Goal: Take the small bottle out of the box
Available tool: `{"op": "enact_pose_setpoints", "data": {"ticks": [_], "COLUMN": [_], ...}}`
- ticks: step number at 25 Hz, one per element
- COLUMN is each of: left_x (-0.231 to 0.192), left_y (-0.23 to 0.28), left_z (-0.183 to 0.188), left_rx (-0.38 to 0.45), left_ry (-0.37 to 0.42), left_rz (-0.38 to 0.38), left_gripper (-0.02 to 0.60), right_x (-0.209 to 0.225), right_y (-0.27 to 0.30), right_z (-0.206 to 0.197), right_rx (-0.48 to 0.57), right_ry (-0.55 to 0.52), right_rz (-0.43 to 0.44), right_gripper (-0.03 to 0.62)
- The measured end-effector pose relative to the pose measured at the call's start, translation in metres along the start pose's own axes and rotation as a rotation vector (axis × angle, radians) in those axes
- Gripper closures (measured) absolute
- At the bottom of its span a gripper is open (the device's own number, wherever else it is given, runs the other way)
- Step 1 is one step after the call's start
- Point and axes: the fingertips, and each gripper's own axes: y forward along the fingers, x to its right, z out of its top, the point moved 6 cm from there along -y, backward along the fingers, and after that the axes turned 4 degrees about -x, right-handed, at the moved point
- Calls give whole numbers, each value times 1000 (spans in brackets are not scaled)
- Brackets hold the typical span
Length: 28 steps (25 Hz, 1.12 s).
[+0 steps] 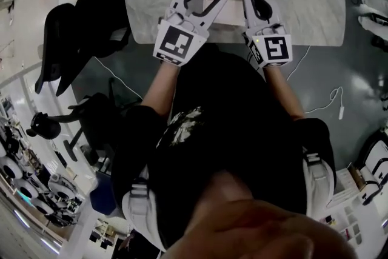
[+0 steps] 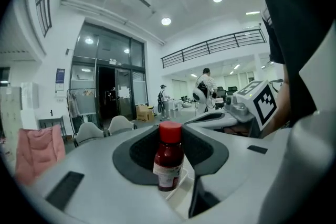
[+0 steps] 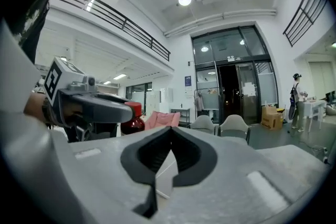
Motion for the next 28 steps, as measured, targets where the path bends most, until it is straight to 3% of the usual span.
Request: {"op": "enact_pose_setpoints", "data": {"ticks": [3,7,18,28], "left_x": [-14,-30,-53,-56], "left_y": [-14,-21,-35,-32], "left_z": [6,18,54,83], "left_rx": [42,123,216,276], "left_ry": [-97,-160,-131,-139], "left_rz": [12,-11,-52,-103], "left_gripper": [439,439,439,439], "right_x": [1,5,3,19], "right_y": [5,6,18,5], "right_z": [11,25,65,65], "right_rx": [10,43,134,98], "right_ry": [-4,-19,-20,-10], "right_rz": [-26,-52,-91,-150], "right_gripper": [599,599,599,600]}}
